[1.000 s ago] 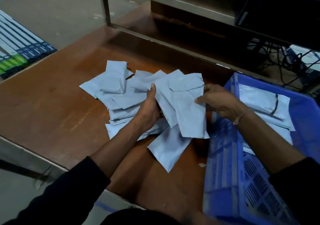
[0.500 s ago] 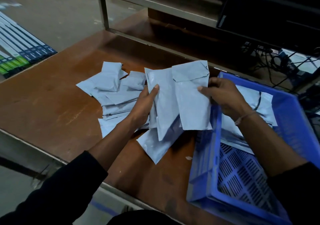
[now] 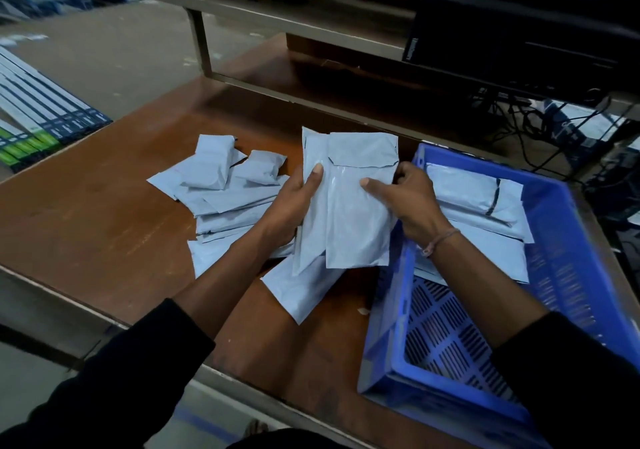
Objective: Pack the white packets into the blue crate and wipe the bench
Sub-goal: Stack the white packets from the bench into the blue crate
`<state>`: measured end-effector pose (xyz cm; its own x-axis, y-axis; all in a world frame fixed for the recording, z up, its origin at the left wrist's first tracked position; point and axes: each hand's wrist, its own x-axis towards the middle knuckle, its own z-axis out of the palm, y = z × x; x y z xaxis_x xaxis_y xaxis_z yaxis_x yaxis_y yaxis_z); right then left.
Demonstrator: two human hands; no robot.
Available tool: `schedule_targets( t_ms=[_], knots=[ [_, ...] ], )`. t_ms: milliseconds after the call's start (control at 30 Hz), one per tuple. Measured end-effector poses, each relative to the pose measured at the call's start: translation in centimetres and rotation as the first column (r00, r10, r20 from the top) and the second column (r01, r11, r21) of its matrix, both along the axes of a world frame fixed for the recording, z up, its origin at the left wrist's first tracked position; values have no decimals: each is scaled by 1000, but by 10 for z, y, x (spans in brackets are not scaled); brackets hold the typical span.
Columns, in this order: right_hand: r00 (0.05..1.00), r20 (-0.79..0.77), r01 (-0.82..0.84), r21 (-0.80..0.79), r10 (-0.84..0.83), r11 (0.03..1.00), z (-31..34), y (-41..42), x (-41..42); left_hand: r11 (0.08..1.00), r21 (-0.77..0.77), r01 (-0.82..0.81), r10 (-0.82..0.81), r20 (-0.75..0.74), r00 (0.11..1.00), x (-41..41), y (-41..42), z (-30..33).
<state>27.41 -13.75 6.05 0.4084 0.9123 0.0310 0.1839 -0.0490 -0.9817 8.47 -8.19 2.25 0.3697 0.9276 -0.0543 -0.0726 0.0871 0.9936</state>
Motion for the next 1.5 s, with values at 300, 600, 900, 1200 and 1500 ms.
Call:
schedule_targets(
  t_ms=[300, 600, 900, 1200, 1500],
  knots=[
    [997, 2, 77, 16, -77, 997, -3, -9, 20, 987, 89, 132, -122, -103, 987, 23, -15, 23],
    [939, 335, 3, 213, -76, 977, 42, -34, 79, 777, 428, 462, -238, -479, 845, 30, 2, 72],
    [921, 388, -55, 205, -30, 977, 61, -63, 125, 454, 461, 763, -255, -753, 607, 97, 15, 135],
    [956, 261, 121, 76, -137, 990, 72, -115, 184, 274, 282, 920, -400, -836, 376, 189, 11, 153],
    [999, 12, 44, -263, -43, 964, 34, -151, 222, 328, 108, 939, -425, -870, 249, 242, 6, 88]
  ],
)
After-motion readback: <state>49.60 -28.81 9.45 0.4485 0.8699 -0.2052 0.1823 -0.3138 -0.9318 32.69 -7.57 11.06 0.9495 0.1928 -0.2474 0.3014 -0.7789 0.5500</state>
